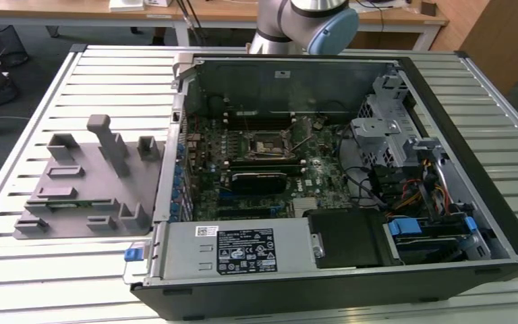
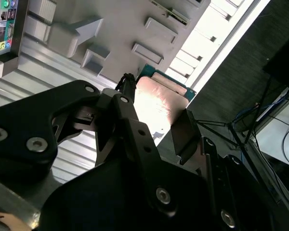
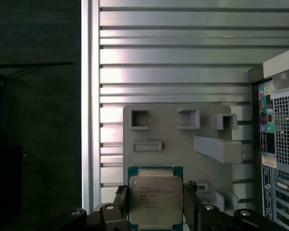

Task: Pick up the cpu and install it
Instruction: 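Pick up the cpu and move it towards the insertion slot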

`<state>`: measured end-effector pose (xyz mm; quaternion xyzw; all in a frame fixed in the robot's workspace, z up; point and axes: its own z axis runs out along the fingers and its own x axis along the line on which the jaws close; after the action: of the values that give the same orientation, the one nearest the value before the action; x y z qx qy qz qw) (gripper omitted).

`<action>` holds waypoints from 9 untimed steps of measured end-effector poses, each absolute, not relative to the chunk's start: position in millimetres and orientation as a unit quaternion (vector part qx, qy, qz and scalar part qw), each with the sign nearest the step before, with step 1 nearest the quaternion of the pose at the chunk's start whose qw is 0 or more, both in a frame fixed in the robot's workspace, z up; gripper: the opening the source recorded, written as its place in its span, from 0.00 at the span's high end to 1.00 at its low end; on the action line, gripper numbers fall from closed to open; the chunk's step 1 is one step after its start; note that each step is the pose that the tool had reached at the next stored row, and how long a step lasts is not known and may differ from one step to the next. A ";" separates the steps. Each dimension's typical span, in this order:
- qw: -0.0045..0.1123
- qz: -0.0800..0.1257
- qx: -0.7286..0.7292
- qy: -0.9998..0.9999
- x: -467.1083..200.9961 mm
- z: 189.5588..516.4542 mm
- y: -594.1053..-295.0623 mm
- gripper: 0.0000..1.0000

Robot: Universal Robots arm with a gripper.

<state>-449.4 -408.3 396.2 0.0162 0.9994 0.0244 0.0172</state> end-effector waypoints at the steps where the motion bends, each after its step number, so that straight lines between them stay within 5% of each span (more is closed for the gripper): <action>1: 0.017 0.024 0.016 0.999 -449.4 398.0 -408.2 0.46; 9: 0.018 0.024 0.016 0.999 -448.4 401.6 -407.9 0.46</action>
<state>-448.4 -407.9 401.6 0.0163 0.9994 0.0244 0.0176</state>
